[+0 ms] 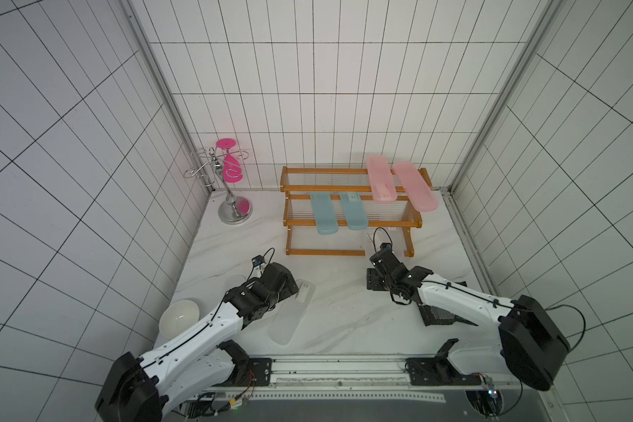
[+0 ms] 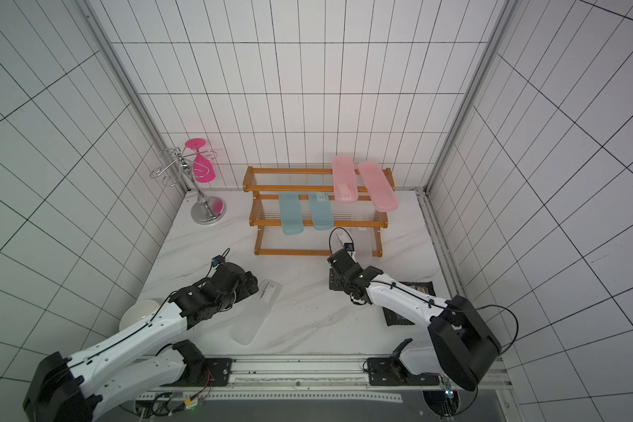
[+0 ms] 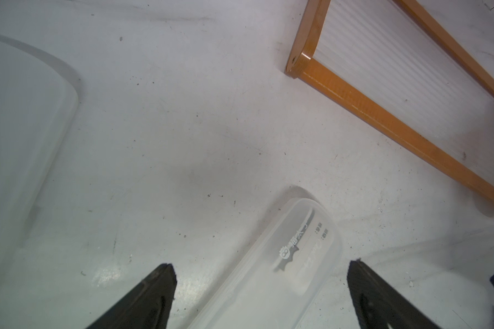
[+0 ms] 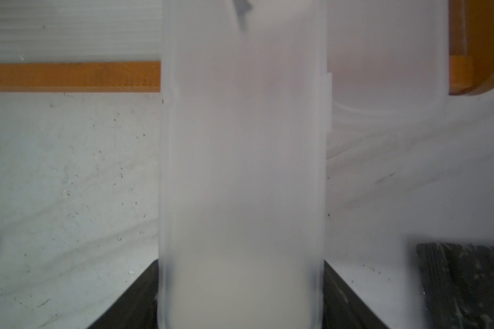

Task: Place the pencil cases on the shelf according to color
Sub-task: Place the pencil case on the shelf.

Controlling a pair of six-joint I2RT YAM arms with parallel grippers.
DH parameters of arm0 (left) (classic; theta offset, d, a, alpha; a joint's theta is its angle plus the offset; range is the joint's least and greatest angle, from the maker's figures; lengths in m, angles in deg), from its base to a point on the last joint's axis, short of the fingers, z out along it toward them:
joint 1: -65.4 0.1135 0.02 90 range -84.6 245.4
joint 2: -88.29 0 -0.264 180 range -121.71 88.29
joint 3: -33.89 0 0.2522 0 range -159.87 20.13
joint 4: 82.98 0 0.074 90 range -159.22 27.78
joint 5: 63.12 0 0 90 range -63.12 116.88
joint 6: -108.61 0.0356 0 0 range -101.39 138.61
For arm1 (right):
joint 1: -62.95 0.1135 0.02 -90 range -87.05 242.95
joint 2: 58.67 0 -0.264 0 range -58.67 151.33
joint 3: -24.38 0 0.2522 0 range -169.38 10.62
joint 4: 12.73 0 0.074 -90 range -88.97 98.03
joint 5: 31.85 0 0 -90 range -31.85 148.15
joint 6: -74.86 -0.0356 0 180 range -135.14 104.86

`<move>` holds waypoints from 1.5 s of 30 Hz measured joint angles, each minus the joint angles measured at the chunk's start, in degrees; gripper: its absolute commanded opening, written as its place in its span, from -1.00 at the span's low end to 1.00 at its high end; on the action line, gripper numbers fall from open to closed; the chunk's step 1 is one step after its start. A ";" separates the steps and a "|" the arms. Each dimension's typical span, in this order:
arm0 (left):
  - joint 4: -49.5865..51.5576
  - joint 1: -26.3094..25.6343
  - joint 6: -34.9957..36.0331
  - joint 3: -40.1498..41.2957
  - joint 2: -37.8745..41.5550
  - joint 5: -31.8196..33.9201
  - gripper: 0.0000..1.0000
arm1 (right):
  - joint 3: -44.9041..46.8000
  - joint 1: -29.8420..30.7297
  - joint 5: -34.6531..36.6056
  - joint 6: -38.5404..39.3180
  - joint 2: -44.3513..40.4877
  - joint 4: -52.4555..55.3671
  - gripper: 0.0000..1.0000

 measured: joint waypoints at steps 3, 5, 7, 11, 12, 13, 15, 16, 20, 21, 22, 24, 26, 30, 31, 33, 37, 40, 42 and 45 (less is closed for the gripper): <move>-1.03 0.00 0.42 0.02 -2.58 -0.85 0.96 | -1.27 -1.33 0.11 1.38 1.51 -2.29 0.17; -1.90 0.04 0.63 0.04 -4.61 -1.66 0.96 | -1.97 -2.64 -0.09 2.14 3.04 -3.61 0.17; -2.71 0.04 0.83 0.04 -6.62 -2.47 0.96 | -2.62 -4.22 -0.37 2.93 4.90 -4.81 0.18; -3.61 0.04 1.53 0.04 -9.64 -3.96 0.96 | -3.65 -6.34 -1.18 4.42 8.00 -7.06 0.19; -3.82 0.04 1.62 0.04 -9.86 -4.22 0.96 | -4.09 -6.64 -1.29 4.79 8.70 -7.39 0.19; -4.09 0.04 1.66 0.07 -9.90 -4.44 0.96 | -4.52 -6.93 -1.33 5.07 9.31 -7.74 0.19; -4.85 0.04 1.68 0.35 -9.79 -4.81 0.96 | -5.70 -7.30 -1.57 5.75 10.84 -8.85 0.20; -5.03 0.04 1.68 0.55 -9.75 -4.85 0.96 | -6.27 -7.50 -1.68 5.99 11.61 -9.49 0.22; -5.11 0.04 1.90 1.40 -9.27 -5.01 0.96 | -8.09 -8.13 -1.92 6.58 14.32 -11.13 0.62; -5.11 0.04 1.95 1.51 -9.18 -5.05 0.96 | -8.41 -8.20 -1.92 6.54 15.02 -11.47 0.74; -5.07 0.04 2.05 1.53 -9.14 -5.07 0.96 | -8.79 -8.22 -1.84 6.73 15.61 -11.63 0.83; -5.11 0.04 2.36 1.53 -9.14 -5.20 0.96 | -9.42 -8.24 -1.86 6.80 16.85 -12.20 0.96; -5.03 0.04 2.73 1.51 -9.16 -5.22 0.96 | -9.97 -8.28 -1.97 6.82 17.42 -12.11 0.99; -3.93 -0.02 3.10 1.29 -8.94 -5.40 0.96 | -10.16 -8.15 -1.97 6.49 16.92 -11.34 0.98; -3.48 -0.07 3.10 1.29 -8.57 -5.40 0.96 | -10.16 -7.98 -1.97 6.23 16.44 -10.82 0.99; -2.21 -0.28 3.06 1.29 -6.67 -5.40 0.95 | -10.16 -7.43 -1.77 5.44 14.12 -9.38 0.98; -0.20 -0.39 3.02 1.29 -2.12 -5.29 0.95 | -10.16 -5.31 -1.51 3.13 7.45 -6.64 0.98; 1.60 -0.39 2.69 1.29 -0.15 -5.01 0.95 | -10.14 -2.38 -1.07 0.98 3.93 -4.79 0.98; 2.64 -0.70 1.97 1.40 0.20 -4.79 0.95 | -9.99 0.00 -0.57 -0.76 2.75 -3.85 0.98; 3.65 -1.86 0.46 2.29 0.24 -4.26 0.95 | -8.68 3.82 0.57 -3.37 1.38 -2.86 0.99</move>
